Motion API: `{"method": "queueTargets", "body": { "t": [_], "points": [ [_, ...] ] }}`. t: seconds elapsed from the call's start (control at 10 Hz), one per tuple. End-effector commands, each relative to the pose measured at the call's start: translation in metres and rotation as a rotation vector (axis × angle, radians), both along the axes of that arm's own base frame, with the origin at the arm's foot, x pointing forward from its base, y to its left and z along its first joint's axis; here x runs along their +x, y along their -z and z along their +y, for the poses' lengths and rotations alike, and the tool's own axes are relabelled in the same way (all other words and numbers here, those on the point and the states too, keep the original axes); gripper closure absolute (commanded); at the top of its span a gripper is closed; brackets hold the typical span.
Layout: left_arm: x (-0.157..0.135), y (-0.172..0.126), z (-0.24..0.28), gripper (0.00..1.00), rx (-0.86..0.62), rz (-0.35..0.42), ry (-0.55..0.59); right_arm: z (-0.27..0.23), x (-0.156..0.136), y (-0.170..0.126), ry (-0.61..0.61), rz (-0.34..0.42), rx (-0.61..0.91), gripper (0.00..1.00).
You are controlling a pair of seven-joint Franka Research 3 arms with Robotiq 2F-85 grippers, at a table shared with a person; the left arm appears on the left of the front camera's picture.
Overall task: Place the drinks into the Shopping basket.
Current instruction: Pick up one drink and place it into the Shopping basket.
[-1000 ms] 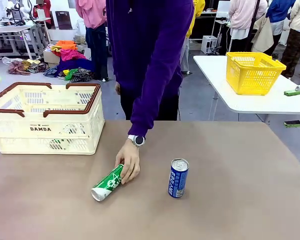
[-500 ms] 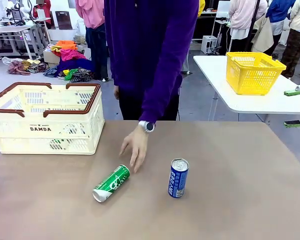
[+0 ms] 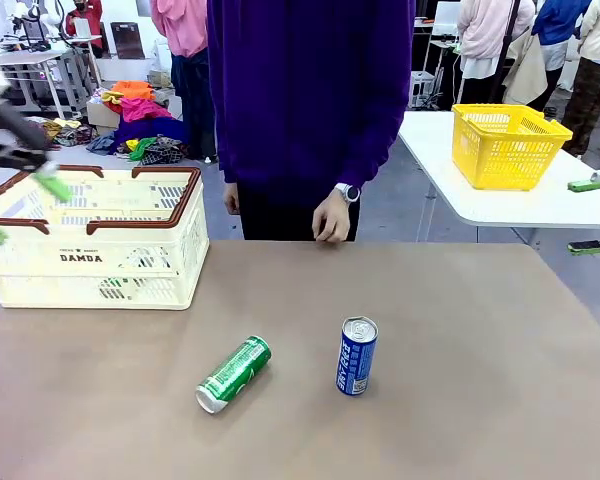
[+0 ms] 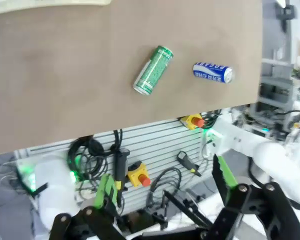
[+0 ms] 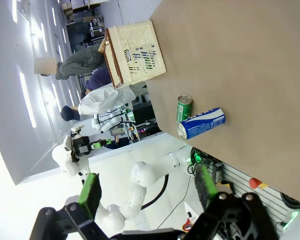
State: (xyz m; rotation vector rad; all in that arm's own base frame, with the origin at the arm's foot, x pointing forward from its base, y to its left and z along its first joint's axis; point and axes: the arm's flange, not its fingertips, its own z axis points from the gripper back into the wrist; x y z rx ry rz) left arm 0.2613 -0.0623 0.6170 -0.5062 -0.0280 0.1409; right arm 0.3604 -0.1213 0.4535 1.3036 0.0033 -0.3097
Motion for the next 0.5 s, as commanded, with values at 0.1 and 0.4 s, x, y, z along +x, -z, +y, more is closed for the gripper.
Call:
{"method": "queueTargets", "body": {
  "t": [0.1,0.4],
  "points": [
    [0.001,-0.022,-0.099,0.00,0.157,0.094,-0.064,-0.001,0.001,-0.003,-0.003,-0.015,0.014,0.00],
    [-0.022,-0.011,-0.203,0.00,0.326,0.021,-0.087,-0.001,0.001,-0.003,-0.003,-0.015,0.014,0.00]
  ]
}}
